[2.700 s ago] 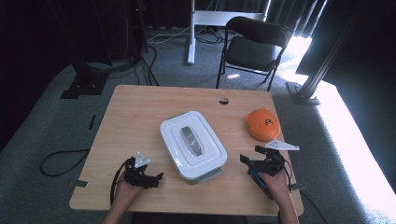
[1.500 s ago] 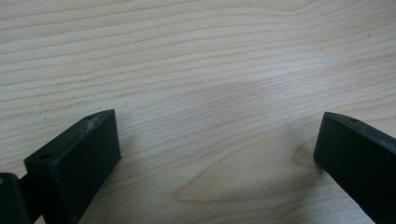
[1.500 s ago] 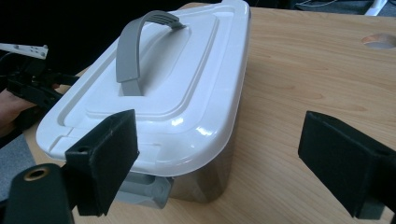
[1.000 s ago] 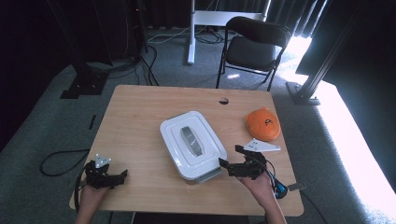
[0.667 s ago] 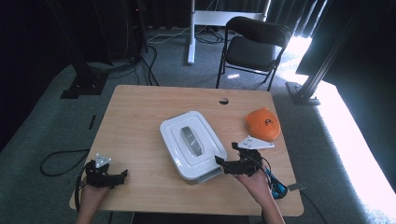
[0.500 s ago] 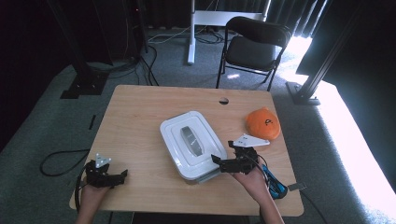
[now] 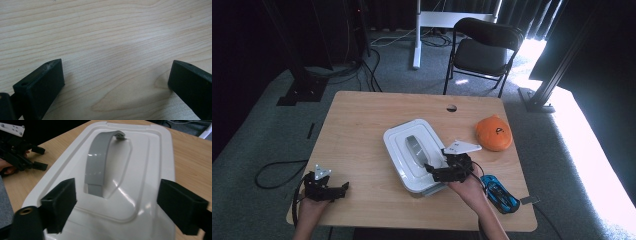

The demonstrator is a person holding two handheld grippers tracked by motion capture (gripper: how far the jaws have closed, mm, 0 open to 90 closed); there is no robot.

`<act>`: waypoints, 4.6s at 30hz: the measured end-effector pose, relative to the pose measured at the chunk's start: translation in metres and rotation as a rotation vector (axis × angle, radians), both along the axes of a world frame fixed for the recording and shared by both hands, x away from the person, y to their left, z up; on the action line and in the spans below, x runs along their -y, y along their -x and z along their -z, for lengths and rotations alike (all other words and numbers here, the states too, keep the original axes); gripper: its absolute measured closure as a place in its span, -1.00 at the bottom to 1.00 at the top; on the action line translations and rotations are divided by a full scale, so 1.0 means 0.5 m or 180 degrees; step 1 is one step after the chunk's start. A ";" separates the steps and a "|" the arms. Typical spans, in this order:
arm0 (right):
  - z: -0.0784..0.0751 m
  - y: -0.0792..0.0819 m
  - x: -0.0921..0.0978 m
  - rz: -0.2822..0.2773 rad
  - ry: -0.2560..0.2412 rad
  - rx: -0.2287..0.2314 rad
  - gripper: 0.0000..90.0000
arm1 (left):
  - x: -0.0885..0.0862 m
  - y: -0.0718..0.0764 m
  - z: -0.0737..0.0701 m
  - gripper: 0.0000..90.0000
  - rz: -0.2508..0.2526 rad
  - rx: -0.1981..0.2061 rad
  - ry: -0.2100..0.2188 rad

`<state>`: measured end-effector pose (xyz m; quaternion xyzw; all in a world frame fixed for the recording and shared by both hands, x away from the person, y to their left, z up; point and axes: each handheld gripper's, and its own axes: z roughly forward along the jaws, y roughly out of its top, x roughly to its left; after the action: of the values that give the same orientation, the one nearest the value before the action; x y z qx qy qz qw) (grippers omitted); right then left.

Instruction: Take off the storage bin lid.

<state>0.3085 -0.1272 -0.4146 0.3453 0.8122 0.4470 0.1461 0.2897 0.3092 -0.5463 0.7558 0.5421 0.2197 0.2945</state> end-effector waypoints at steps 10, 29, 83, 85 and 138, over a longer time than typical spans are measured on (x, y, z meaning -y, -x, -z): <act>-0.003 -0.005 -0.057 -0.0008 0.0207 0.0028 -0.42 | 0.000 0.000 0.000 -0.98 0.0001 -0.0003 0.0000; 0.023 0.007 -0.077 0.0226 0.0134 0.0071 0.47 | 0.001 0.000 0.000 -0.98 -0.0014 -0.0002 0.0003; -0.077 -0.094 0.015 0.0653 -0.0146 0.0170 0.50 | 0.001 0.001 0.000 -0.98 -0.0031 0.0008 0.0013; -0.078 -0.105 0.023 0.0694 -0.0156 0.0165 0.50 | 0.001 0.001 0.001 -0.98 -0.0032 0.0012 0.0011; 0.115 -0.351 0.075 0.1369 -0.0025 -0.0537 0.50 | 0.001 -0.001 0.000 -0.98 -0.0031 0.0004 0.0010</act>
<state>0.4839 -0.1648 -0.4720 0.5471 0.7275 0.3782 0.1683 0.2900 0.3087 -0.5465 0.7526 0.5459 0.2208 0.2949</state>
